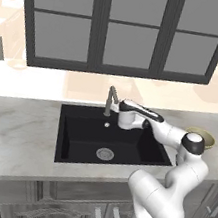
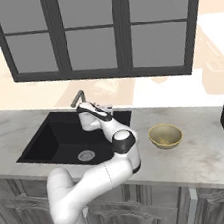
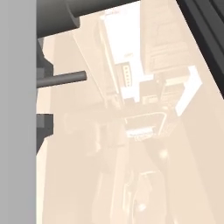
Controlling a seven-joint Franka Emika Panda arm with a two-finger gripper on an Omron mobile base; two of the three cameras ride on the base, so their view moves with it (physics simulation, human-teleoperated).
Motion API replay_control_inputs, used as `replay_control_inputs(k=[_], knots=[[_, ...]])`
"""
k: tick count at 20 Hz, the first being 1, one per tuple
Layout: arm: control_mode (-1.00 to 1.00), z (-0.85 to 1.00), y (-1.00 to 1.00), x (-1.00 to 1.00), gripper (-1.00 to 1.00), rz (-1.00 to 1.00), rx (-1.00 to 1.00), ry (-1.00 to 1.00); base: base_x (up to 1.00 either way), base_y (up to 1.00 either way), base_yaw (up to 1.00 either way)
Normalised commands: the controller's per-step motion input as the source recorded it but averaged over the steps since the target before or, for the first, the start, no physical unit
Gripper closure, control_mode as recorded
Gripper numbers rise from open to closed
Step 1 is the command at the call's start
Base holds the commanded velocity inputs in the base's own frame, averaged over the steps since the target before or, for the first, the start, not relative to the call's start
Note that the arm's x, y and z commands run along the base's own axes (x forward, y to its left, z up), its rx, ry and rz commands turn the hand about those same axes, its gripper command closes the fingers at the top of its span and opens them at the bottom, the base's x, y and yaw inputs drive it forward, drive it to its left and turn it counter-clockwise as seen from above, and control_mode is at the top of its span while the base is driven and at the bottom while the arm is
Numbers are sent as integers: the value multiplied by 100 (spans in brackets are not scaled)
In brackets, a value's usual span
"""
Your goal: Rinse each bowl for a few seconds and place them down in the sink or on the counter.
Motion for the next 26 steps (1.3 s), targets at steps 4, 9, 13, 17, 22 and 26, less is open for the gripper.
replay_control_inputs(k=[4, 9, 13, 17, 22, 26], knots=[[-100, -14, -44, -7, 100, -3, 5, 1, 0, 0, 0], [-100, -6, -65, 3, 100, 0, 17, 10, 0, 0, 0], [-100, -3, -74, 0, 100, 0, 23, 8, 0, 0, 0], [-100, -5, -78, 0, 100, 0, 25, 7, 0, 0, 0], [-100, -15, -57, 8, 100, 0, 19, 9, 0, 0, 0], [-100, -14, -30, 24, 100, -3, 4, 14, 0, 0, 0]])
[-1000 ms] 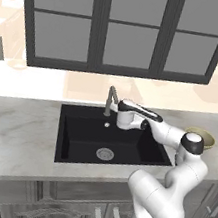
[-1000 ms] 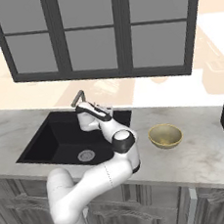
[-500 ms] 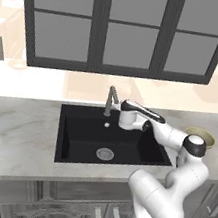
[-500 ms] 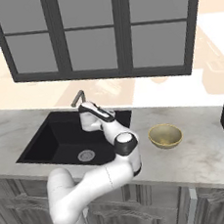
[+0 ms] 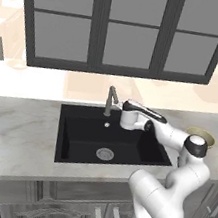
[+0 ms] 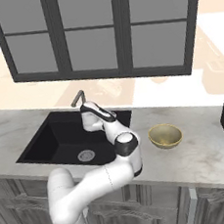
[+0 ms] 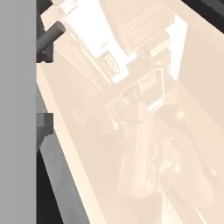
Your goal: Rinse each bowl for a few seconds and place them down in the sink or on the counter.
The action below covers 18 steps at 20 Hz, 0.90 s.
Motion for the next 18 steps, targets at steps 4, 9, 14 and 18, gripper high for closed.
replay_control_inputs(k=[4, 9, 14, 18], knots=[[-100, -10, -27, 23, 100, -11, 0, 21, 0, 0, 0], [-100, 16, -20, 0, 100, -13, 1, 18, 0, 0, 0], [-100, 19, -49, -18, 100, -11, 3, 16, 0, 0, 0], [-100, 12, -77, -36, 100, -11, 9, 19, 0, 0, 0]])
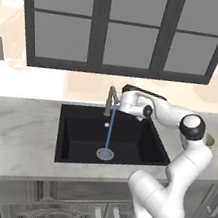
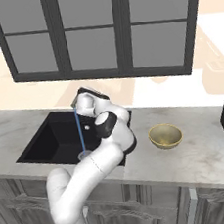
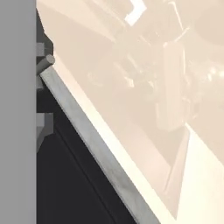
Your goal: Rinse each bowl for a few seconds and place them down in the sink or on the counter.
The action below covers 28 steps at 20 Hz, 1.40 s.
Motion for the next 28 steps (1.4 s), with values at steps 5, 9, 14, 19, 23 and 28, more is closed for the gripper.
replay_control_inputs(k=[5, 9, 14, 19, 23, 28], knots=[[-100, 20, -86, -40, 100, -6, 12, 12, 0, 0, 0], [-100, 38, -57, -44, 100, -3, 14, 7, 0, 0, 0], [-100, 52, -42, -58, 100, 0, 13, 2, 0, 0, 0], [-100, 52, -36, -68, 100, 0, 10, 0, 0, 0, 0], [-100, 36, -7, -79, -100, 0, 7, 2, 0, 0, 0], [-100, 37, 0, -74, -100, 0, 1, 6, 0, 0, 0]])
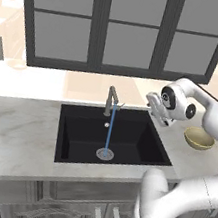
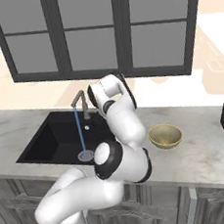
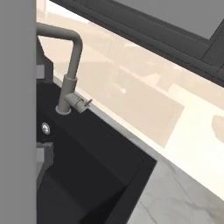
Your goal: Rinse each bowl for a few seconds and place them down in the sink or on the counter.
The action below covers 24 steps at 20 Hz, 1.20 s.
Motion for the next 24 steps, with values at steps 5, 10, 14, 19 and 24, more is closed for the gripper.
replay_control_inputs(k=[5, 10, 14, 19, 24], knots=[[-100, 45, 0, -48, -100, -5, 0, 24, 0, 0, 0], [-100, 43, 0, -40, -100, -5, 0, 34, 0, 0, 0], [-100, 41, -9, -32, -100, 0, 0, 35, 0, 0, 0], [-100, 62, -12, -19, -100, 0, 2, 27, 0, 0, 0], [-100, 78, -23, -17, -100, 5, 2, 4, 0, 0, 0]])
